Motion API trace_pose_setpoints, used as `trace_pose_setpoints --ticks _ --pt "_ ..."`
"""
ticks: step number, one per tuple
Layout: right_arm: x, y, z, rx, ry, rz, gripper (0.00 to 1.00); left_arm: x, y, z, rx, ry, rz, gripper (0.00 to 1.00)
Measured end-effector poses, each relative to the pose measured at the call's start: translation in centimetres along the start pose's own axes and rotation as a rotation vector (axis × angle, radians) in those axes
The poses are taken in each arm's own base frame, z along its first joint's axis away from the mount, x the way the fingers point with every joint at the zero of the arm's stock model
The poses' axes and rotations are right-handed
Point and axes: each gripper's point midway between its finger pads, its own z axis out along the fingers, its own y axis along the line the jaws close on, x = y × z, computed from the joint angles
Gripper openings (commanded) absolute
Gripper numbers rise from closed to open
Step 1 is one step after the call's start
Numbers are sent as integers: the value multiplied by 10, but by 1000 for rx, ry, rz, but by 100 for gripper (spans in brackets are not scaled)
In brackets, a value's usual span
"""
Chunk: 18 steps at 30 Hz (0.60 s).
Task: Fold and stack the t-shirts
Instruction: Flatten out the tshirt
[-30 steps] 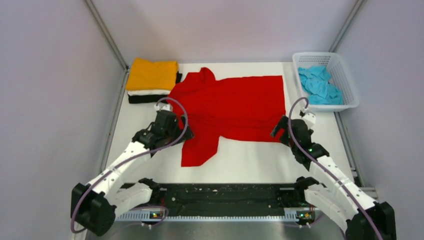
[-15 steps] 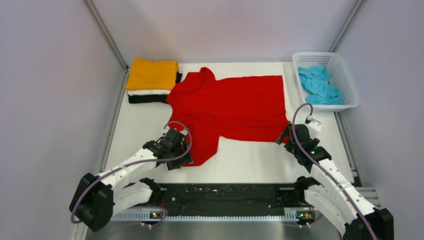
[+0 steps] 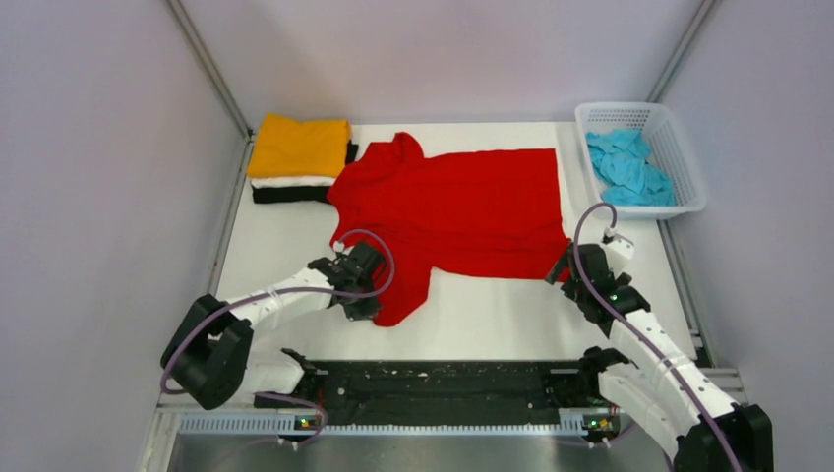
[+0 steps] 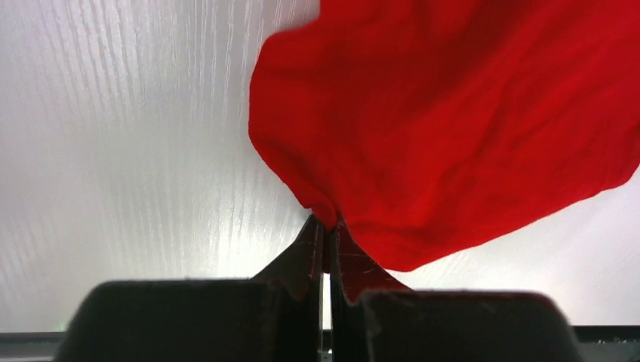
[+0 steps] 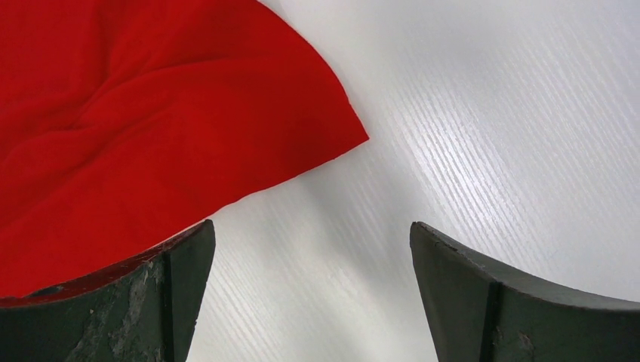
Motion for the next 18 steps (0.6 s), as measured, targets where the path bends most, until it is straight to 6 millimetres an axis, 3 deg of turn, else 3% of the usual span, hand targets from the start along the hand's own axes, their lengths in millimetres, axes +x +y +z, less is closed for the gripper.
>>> trace_pose_setpoints --ticks 4,8,11,16,18 --pt "1 -9 6 46 16 18 96 -3 -4 1 -5 -5 9 0" --pt "-3 -19 17 90 35 75 83 -7 -6 1 12 -29 19 0" --pt "-3 -16 28 88 50 94 71 -11 -7 1 30 -61 34 0" --pt "14 -11 48 101 129 73 61 -18 -5 -1 43 -115 47 0" --pt "11 -8 53 100 123 70 54 -19 -4 -2 45 -128 49 0"
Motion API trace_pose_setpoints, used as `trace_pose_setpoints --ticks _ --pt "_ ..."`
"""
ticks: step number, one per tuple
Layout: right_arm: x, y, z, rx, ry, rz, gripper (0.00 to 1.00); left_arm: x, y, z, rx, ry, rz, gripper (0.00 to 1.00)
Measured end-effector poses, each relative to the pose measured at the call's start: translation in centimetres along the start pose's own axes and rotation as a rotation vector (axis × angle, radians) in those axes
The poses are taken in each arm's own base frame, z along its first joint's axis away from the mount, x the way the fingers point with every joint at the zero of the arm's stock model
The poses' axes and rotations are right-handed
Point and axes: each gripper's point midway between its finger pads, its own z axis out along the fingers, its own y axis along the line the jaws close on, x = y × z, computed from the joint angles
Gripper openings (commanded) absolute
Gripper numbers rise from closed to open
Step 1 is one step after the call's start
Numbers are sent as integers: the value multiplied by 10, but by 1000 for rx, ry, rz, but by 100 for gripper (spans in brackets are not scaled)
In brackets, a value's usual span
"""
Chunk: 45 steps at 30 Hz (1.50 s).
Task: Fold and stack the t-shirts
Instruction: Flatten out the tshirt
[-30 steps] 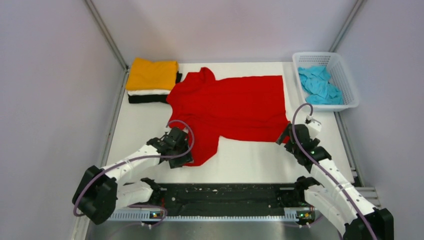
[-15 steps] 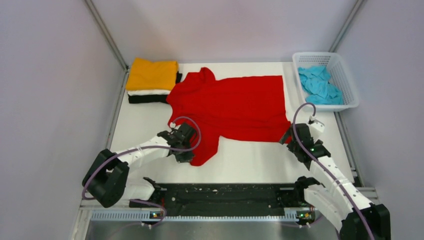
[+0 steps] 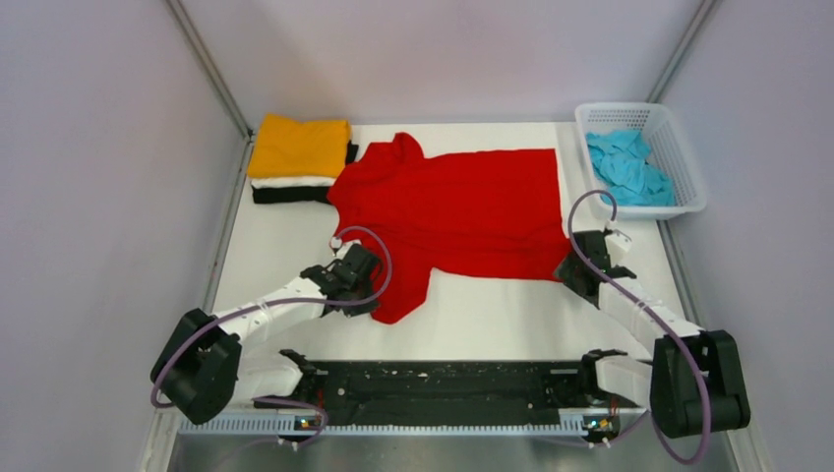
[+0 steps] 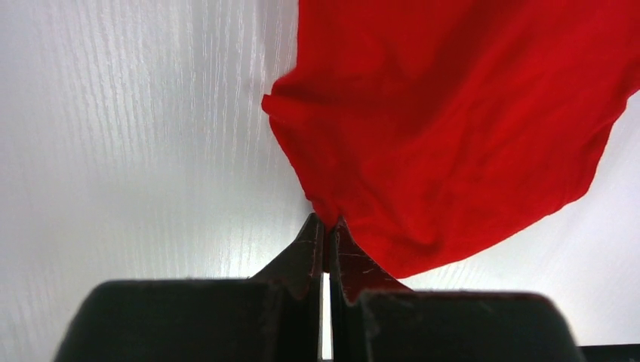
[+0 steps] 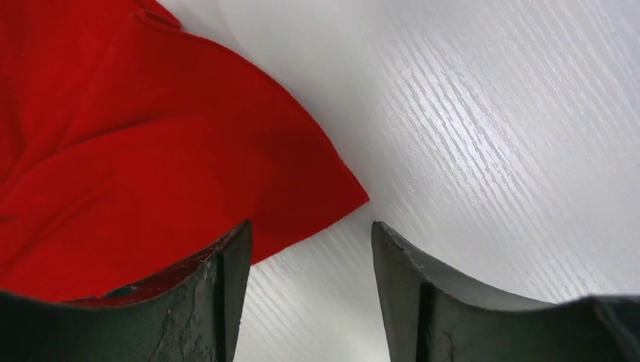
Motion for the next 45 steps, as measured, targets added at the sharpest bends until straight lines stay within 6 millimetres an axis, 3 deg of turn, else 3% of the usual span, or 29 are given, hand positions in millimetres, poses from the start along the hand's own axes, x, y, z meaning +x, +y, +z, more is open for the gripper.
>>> trace_pose_setpoints --ticks 8,10,13,14,20,24,27,29,32,35,40,45 --pt "-13 15 14 -18 -36 10 37 -6 1 0 -3 -35 2 0" --pt "-14 18 15 -24 -39 9 29 -7 1 0 -6 -39 2 0" --pt "-15 18 16 -24 -38 3 3 -10 2 -1 -13 -53 2 0" --pt "-14 18 17 -25 -35 -2 0 -11 3 -1 -14 -61 1 0" --pt "-11 22 15 -56 -19 -30 0 -26 6 -14 -33 -127 -5 0" --pt "-22 23 -6 -96 -47 -60 0 -60 -5 -50 4 -256 -17 0" --pt "-54 36 -40 -178 -143 -51 0 -98 -20 -99 88 -411 -43 0" --pt "-84 47 -73 -258 -242 -28 0 -126 -31 -151 185 -544 -60 0" --pt "-124 56 -128 -363 -382 6 0 -148 -37 -216 305 -694 -78 0" --pt "-157 57 -185 -440 -490 26 0 -163 -36 -290 432 -836 -74 0" --pt "-215 57 -299 -587 -693 67 0 -179 -35 -419 623 -1046 -44 0" --pt "-247 40 -411 -735 -875 93 0 -180 -29 -550 815 -1242 22 0"
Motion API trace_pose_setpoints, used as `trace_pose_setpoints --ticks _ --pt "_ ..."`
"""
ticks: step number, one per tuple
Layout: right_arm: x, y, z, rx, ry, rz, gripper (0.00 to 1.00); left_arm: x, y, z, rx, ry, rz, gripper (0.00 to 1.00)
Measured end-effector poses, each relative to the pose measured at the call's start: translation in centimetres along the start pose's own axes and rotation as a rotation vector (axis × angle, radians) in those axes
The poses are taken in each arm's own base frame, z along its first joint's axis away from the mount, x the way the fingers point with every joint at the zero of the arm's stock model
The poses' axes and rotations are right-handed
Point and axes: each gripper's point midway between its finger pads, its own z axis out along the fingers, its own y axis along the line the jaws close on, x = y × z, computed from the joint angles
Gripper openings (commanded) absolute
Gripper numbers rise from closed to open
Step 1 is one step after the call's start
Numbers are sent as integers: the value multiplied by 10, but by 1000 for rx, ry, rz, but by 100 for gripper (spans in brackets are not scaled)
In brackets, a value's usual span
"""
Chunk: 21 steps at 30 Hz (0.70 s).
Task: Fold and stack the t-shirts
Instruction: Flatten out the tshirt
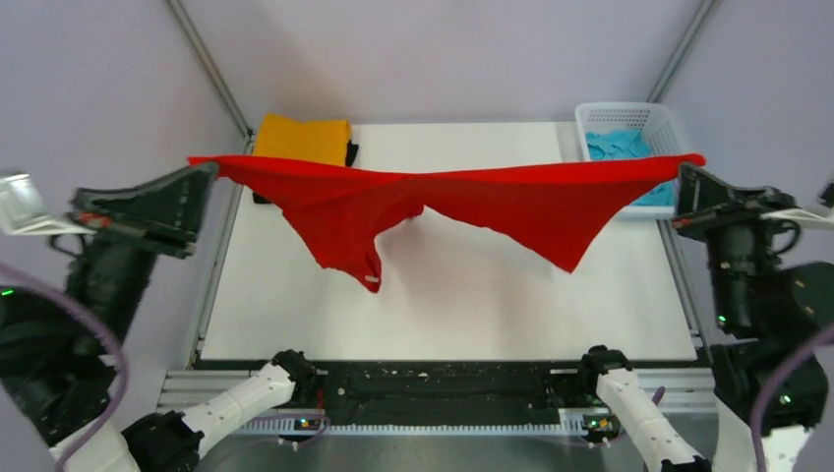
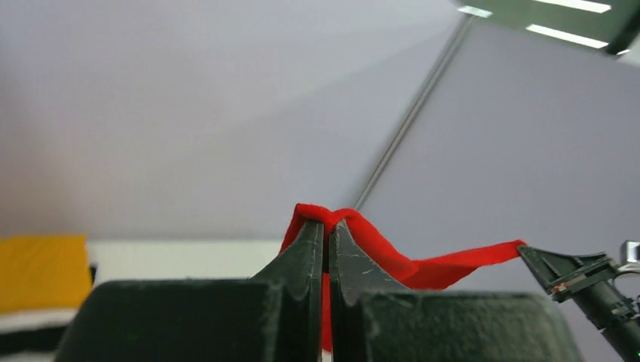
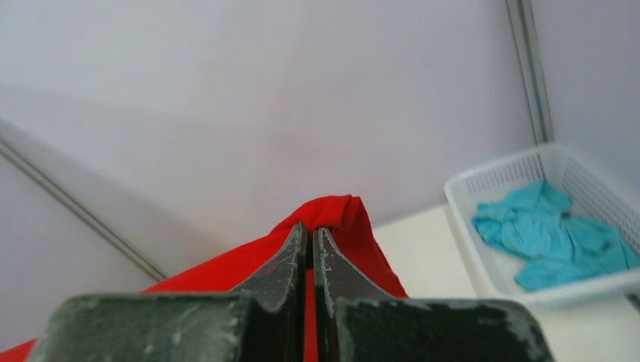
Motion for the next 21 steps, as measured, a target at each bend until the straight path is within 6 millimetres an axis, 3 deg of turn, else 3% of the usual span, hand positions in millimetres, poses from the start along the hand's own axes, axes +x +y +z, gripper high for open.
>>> trace_pose_setpoints --ticks 3,6,8,11,14,17,21 --pt "-55 28 -29 -98 -105 7 0 -56 -36 -17 137 -96 17 0" --pt "-99 47 -61 -173 -202 6 0 -98 -62 -34 231 -184 39 0" --pt "-117 53 -77 -203 -246 4 0 -115 -74 -43 272 -231 63 0" --pt "-133 60 -92 -233 -283 -2 0 -122 -78 -46 268 -264 107 0" --pt "-131 61 -89 -236 -272 -13 0 -115 -72 -34 230 -257 147 0" --pt "-109 55 -63 -200 -213 -30 0 -107 -59 -4 149 -243 178 0" --pt "-50 31 -3 -90 -82 -56 0 -72 -16 83 -81 -185 266 0"
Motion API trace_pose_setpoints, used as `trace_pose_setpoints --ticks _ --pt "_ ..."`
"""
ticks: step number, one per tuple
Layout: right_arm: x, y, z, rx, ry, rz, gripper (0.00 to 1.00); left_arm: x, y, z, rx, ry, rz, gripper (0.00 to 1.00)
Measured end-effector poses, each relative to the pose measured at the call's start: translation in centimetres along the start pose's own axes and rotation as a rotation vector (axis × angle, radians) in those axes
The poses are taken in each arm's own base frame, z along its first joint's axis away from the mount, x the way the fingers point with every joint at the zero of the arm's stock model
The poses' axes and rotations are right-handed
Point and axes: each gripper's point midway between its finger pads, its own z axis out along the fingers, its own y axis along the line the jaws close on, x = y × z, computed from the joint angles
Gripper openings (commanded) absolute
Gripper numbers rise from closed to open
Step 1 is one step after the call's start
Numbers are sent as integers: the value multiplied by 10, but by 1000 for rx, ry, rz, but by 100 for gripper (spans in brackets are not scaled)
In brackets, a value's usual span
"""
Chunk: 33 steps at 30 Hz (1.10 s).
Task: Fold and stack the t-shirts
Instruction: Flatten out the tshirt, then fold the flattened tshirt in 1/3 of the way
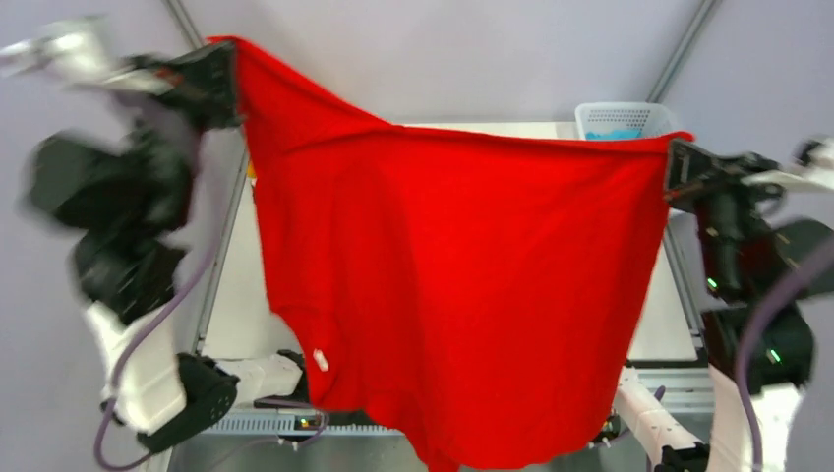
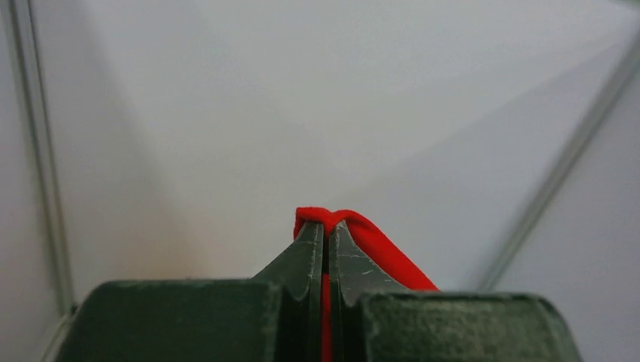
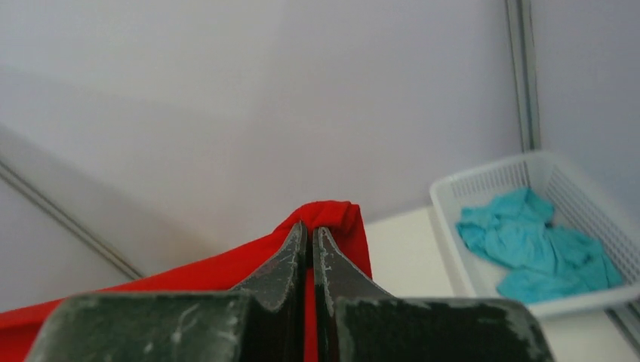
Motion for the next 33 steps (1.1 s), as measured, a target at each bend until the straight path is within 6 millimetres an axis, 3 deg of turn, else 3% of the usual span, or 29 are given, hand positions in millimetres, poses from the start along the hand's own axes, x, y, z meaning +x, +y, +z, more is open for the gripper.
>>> trace_pose_setpoints --ticks 2,4,6,8,10,12,15,17,20,23,28,33 --pt "49 -20 34 71 90 -19 0 59 15 50 -109 88 97 0" --pt "108 -44 65 149 195 -43 0 130 35 93 -182 206 200 0" --pt "170 -70 88 224 300 -68 0 216 64 131 -231 350 290 0" --pt "238 -100 101 302 417 -98 0 316 102 155 -269 528 364 0" --pt "304 -130 104 373 538 -135 0 416 143 163 -297 706 415 0" --pt "358 -154 104 425 640 -165 0 504 179 155 -310 868 445 0" --pt "418 -177 114 465 735 -192 0 610 217 136 -312 1052 453 0" --pt "457 -190 124 483 793 -206 0 659 231 126 -303 1119 441 0" --pt "500 -206 130 506 856 -222 0 699 239 110 -296 1179 415 0" --pt "520 -214 133 519 883 -236 0 707 238 107 -295 1185 381 0" --pt "515 -211 153 504 834 -233 0 698 232 125 -307 1110 303 0" --pt "511 -208 160 497 812 -228 0 686 235 119 -351 1111 216 0"
